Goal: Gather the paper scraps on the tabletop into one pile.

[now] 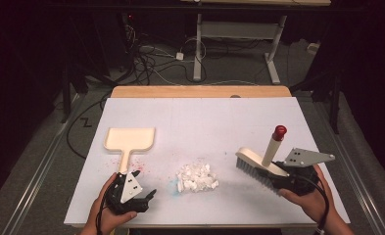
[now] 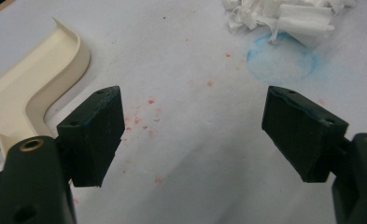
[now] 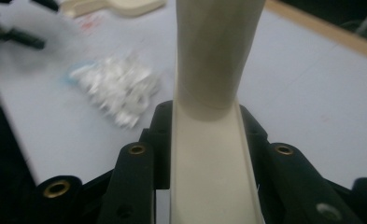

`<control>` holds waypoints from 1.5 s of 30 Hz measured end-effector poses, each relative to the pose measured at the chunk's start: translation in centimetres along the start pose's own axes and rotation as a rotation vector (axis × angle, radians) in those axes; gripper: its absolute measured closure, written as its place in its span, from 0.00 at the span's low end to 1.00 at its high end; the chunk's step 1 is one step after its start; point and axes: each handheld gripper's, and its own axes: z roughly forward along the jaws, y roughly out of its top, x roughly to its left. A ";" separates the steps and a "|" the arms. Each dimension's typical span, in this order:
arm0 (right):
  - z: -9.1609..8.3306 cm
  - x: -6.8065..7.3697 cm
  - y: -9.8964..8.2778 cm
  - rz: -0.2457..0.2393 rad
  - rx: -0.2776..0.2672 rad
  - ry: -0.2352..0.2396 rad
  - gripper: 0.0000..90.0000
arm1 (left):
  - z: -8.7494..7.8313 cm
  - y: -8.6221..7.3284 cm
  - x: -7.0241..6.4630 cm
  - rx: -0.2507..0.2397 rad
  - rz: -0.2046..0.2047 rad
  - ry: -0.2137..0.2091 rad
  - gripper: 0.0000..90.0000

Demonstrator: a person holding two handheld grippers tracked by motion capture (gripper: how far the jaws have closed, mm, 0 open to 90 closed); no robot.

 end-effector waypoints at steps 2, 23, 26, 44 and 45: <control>-0.2 0.0 -0.4 -0.002 0.089 0.073 0.75 | 0.0 0.1 0.0 0.002 0.003 0.001 0.23; 6.3 -8.9 -1.1 0.107 0.446 0.190 0.58 | 0.2 0.1 -0.2 0.026 0.023 0.007 0.23; 6.8 -9.8 -0.5 0.101 0.462 0.204 0.54 | 0.2 0.0 -0.2 0.023 0.019 0.003 0.23; 5.7 -8.9 1.0 -0.058 0.284 -0.146 0.45 | 0.1 0.1 -0.2 0.018 0.016 0.000 0.22; 5.2 -8.4 0.8 -0.067 0.219 -0.173 0.45 | 0.1 0.1 -0.2 0.018 0.015 0.001 0.22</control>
